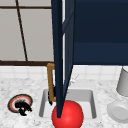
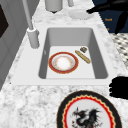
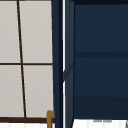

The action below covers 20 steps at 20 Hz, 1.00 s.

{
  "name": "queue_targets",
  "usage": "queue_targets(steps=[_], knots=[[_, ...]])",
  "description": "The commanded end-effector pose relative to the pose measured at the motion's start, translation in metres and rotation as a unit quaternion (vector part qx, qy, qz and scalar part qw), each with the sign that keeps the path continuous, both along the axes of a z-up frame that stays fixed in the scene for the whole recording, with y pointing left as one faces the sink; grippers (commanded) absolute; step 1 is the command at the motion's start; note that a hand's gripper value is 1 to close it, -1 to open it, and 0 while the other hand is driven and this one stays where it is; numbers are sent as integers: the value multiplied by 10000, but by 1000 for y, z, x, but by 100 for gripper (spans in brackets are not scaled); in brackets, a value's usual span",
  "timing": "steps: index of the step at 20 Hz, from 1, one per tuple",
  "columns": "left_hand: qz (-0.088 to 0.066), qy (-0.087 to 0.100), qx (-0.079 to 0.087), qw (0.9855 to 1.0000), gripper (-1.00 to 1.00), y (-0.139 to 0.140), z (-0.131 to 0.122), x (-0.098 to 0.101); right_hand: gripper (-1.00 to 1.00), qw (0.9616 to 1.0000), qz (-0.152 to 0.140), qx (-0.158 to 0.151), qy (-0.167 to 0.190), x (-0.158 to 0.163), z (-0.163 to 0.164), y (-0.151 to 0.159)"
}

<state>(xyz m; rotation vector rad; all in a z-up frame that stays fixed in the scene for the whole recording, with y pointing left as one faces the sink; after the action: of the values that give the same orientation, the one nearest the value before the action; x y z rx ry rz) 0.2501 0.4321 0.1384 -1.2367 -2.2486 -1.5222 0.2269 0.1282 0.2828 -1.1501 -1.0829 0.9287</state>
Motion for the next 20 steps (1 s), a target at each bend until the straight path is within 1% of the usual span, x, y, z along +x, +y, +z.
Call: queue_targets(steps=[1,7,14,17,20], knots=[[0,0,0,10000,0,0,0,0,-100,9998,-155,135,46,-8,31,-3],[0,0,0,10000,0,0,0,0,-100,9995,-156,215,152,-28,77,-12],[0,0,0,10000,0,0,0,0,-100,9991,-221,315,166,-56,130,-27],[0,0,0,10000,0,0,0,0,-100,9987,-242,419,144,-75,152,-34],[0,0,0,10000,0,0,0,0,-100,9988,-305,375,63,-94,169,-37]])
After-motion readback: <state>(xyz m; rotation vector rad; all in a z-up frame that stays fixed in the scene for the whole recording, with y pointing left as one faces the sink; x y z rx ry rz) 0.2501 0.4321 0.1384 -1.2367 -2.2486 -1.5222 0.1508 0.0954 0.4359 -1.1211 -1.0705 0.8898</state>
